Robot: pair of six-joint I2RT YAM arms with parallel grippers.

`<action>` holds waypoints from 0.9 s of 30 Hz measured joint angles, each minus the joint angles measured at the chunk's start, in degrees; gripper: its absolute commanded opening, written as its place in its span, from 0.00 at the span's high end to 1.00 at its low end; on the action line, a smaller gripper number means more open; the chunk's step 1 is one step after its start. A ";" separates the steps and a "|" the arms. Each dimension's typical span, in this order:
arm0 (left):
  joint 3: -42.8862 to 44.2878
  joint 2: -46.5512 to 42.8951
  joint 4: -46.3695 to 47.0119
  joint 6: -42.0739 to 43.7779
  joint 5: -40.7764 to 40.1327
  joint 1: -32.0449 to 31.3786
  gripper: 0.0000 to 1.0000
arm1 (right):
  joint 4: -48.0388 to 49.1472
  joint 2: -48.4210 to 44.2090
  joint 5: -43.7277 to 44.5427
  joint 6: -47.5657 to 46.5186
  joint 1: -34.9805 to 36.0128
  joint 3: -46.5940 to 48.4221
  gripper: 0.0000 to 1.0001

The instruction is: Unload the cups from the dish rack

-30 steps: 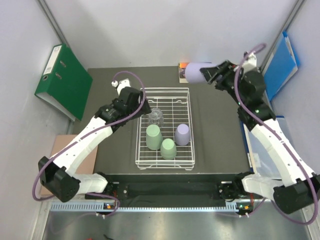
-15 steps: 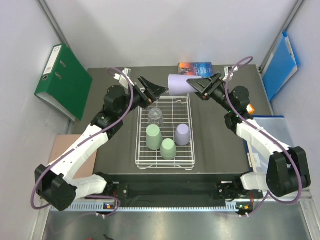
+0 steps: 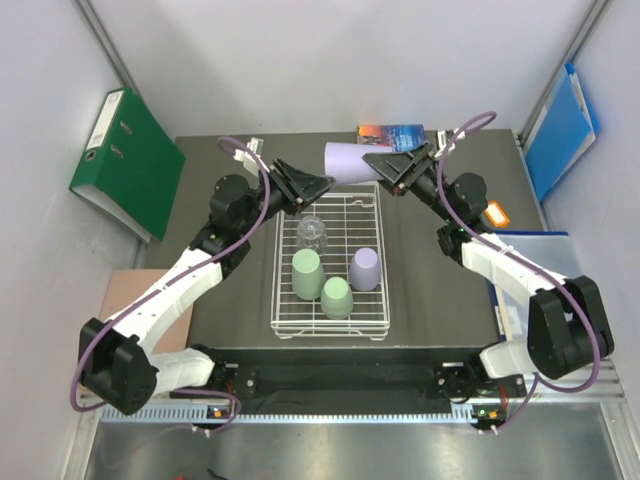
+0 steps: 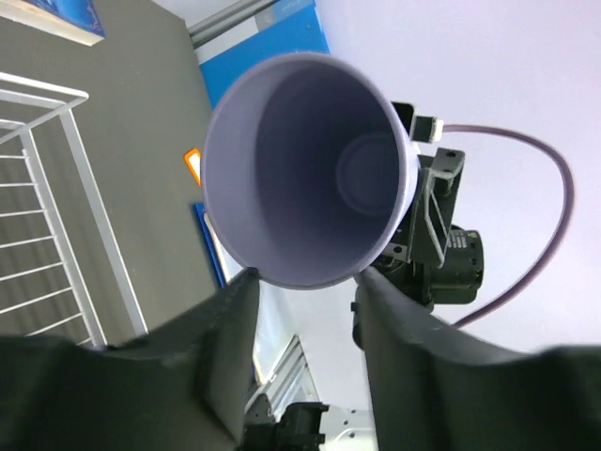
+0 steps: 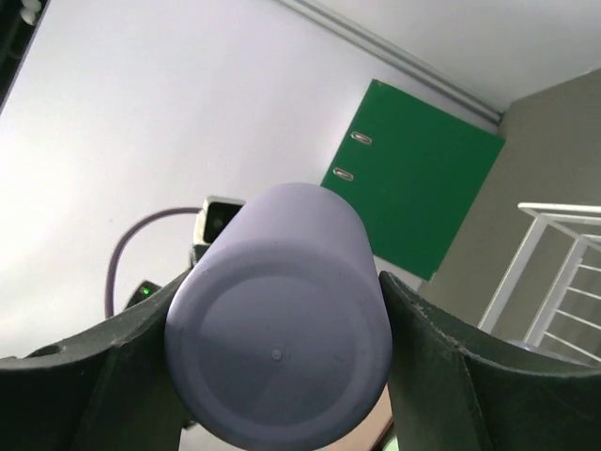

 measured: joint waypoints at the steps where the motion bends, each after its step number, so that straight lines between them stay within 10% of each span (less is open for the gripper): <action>1: -0.11 0.00 0.24 -0.09 0.09 0.15 0.59 | 0.24 0.24 0.28 0.22 -0.11 0.09 1.00; 8: -0.11 0.20 1.11 -0.09 0.52 -0.42 0.02 | 2.01 0.55 -1.73 1.16 1.20 0.11 1.00; 27: 9.70 -4.11 -19.71 14.12 -11.96 2.78 0.01 | -6.25 -2.75 -6.51 -3.93 2.34 0.90 1.00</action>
